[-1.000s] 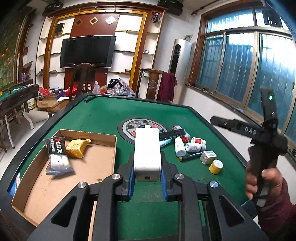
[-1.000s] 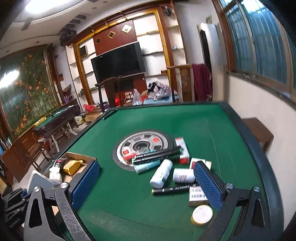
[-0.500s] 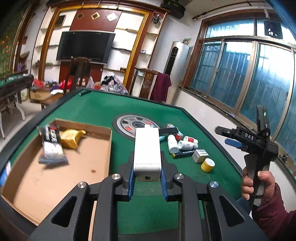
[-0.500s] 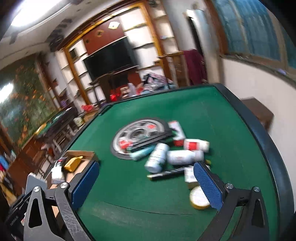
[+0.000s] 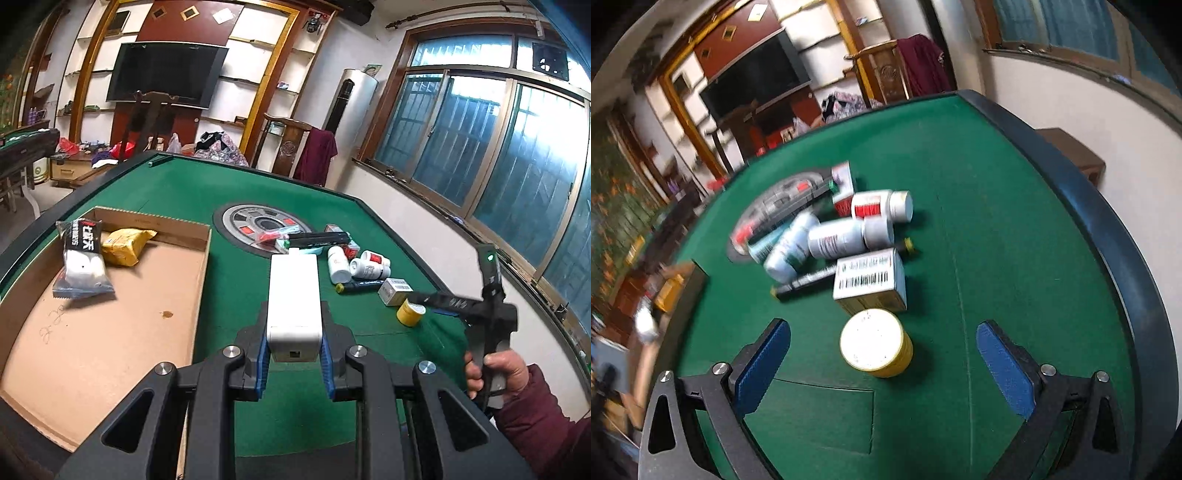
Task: Organize objects
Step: 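Lift the white box with the left tool while the right tool grasps the yellow round tin, then carry the white box and yellow tin into the cardboard tray and release both, then raise both open tools away from the cardboard tray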
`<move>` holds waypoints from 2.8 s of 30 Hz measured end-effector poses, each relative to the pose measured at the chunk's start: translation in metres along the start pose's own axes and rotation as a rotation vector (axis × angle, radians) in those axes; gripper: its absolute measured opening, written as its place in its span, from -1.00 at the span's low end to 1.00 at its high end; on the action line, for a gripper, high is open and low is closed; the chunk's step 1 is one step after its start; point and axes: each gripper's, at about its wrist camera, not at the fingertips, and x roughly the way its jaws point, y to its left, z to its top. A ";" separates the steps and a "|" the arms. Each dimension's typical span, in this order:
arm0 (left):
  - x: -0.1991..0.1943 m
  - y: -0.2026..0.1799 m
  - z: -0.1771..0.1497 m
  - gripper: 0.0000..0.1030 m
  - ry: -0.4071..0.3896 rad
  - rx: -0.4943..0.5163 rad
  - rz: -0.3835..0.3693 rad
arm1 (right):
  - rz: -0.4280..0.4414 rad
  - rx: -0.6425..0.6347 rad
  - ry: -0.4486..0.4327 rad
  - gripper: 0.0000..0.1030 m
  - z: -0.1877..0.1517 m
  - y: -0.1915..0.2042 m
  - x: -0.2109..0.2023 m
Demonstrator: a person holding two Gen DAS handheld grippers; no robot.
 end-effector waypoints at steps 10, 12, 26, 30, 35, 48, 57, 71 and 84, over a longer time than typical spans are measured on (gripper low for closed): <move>-0.001 0.012 -0.002 -0.58 0.004 -0.028 0.038 | 0.003 0.008 0.040 -0.16 -0.002 -0.004 0.011; -0.005 0.017 -0.001 -0.58 -0.004 -0.037 0.052 | 0.027 -0.006 0.026 -0.16 -0.003 0.003 0.001; -0.056 0.088 0.019 -0.58 -0.050 -0.137 0.221 | 0.494 -0.165 0.056 -0.15 0.035 0.147 -0.020; -0.055 0.116 0.035 -0.58 -0.015 -0.132 0.283 | 0.599 -0.192 0.123 -0.15 0.043 0.202 -0.001; -0.018 0.139 0.054 -0.58 0.093 -0.106 0.307 | 0.638 -0.208 0.236 -0.14 0.047 0.265 0.044; 0.070 0.174 0.057 -0.57 0.334 -0.229 0.251 | 0.380 -0.327 0.317 -0.14 0.040 0.342 0.138; 0.057 0.164 0.050 0.22 0.298 -0.265 0.298 | 0.389 -0.354 0.149 0.30 0.046 0.327 0.110; 0.050 0.122 0.045 0.25 0.299 -0.183 0.305 | 0.337 -0.262 -0.194 0.75 0.049 0.253 0.032; -0.038 0.058 0.063 0.69 -0.097 -0.231 0.371 | 0.155 -0.232 -0.258 0.77 0.044 0.215 0.036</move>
